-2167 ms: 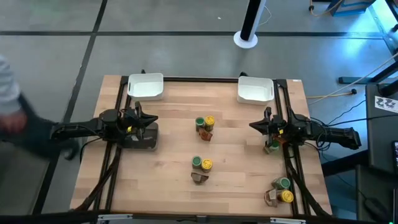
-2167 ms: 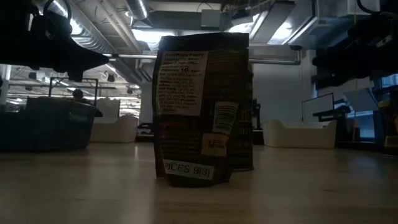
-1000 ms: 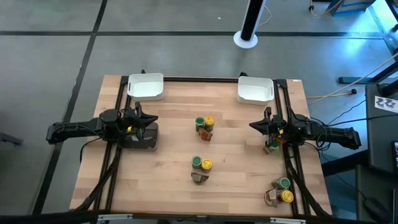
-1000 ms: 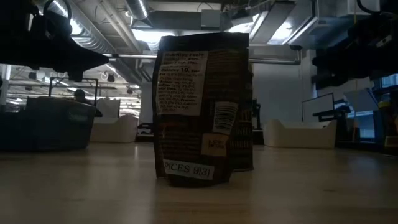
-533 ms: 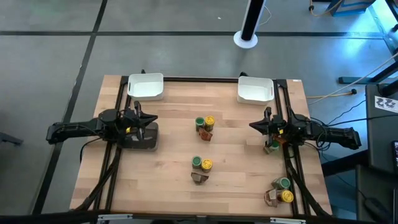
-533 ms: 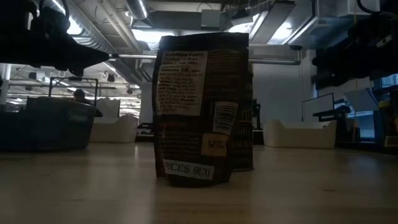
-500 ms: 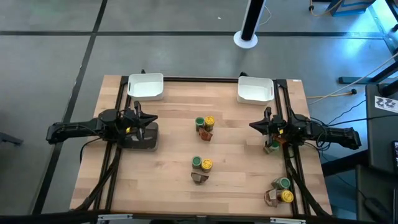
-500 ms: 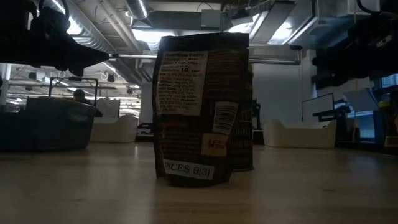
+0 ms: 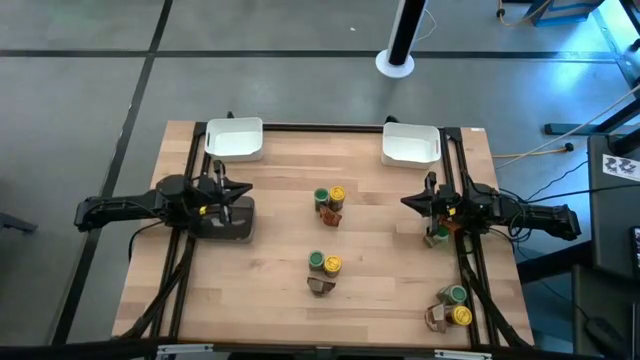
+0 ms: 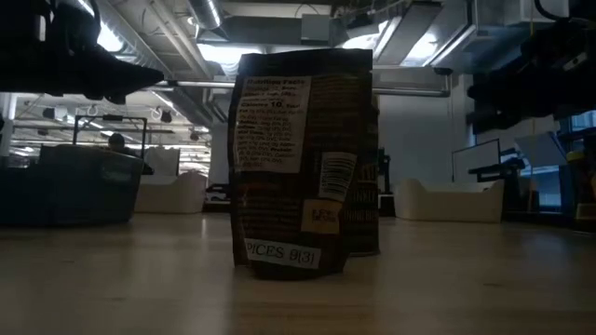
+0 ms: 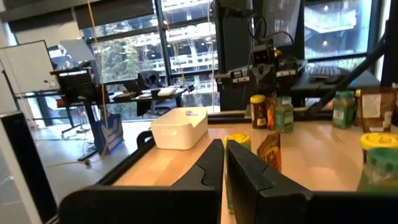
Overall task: Sort spices by type
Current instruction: Put the orange seasoning pack into the top right white bin
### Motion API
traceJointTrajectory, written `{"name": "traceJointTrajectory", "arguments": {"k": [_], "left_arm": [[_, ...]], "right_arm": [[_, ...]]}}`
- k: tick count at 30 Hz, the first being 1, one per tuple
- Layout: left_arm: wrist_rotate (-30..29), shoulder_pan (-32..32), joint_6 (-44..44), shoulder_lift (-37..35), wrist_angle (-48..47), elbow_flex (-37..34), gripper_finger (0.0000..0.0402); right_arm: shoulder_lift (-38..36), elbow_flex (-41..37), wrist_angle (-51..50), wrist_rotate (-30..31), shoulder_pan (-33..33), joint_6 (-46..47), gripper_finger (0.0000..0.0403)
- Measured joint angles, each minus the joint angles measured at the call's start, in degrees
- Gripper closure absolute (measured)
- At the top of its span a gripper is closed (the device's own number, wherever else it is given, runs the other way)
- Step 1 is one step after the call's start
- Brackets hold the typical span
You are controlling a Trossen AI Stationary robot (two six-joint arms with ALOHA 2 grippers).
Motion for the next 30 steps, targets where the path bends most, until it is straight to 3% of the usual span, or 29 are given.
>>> {"name": "traceJointTrajectory", "arguments": {"k": [6, 12, 22, 25, 30], "left_arm": [[0.0, 0.0, -0.7, 0.0, 4.5, 0.0, 0.0396], [-1.4, 0.0, 1.7, 0.0, 10.9, 0.0, 0.0396], [-3.8, 2.4, 5.9, 0.9, 20.2, 0.1, 0.0396], [-5.8, 3.9, 8.8, 3.1, 21.0, 0.3, 0.0396], [-5.9, 5.9, 12.0, 9.4, 31.1, 0.6, 0.0396]], "right_arm": [[0.0, 0.0, 0.0, -0.2, 0.0, 1.6, 0.0393], [0.0, -0.1, 1.7, -0.1, 0.0, 11.9, 0.0393], [0.2, -0.1, 2.8, 4.9, 0.0, 9.5, 0.0393], [2.1, -0.1, 2.9, 7.8, 0.0, 9.2, 0.0393], [8.2, -0.1, 8.4, 7.7, 0.0, 9.2, 0.0393]]}}
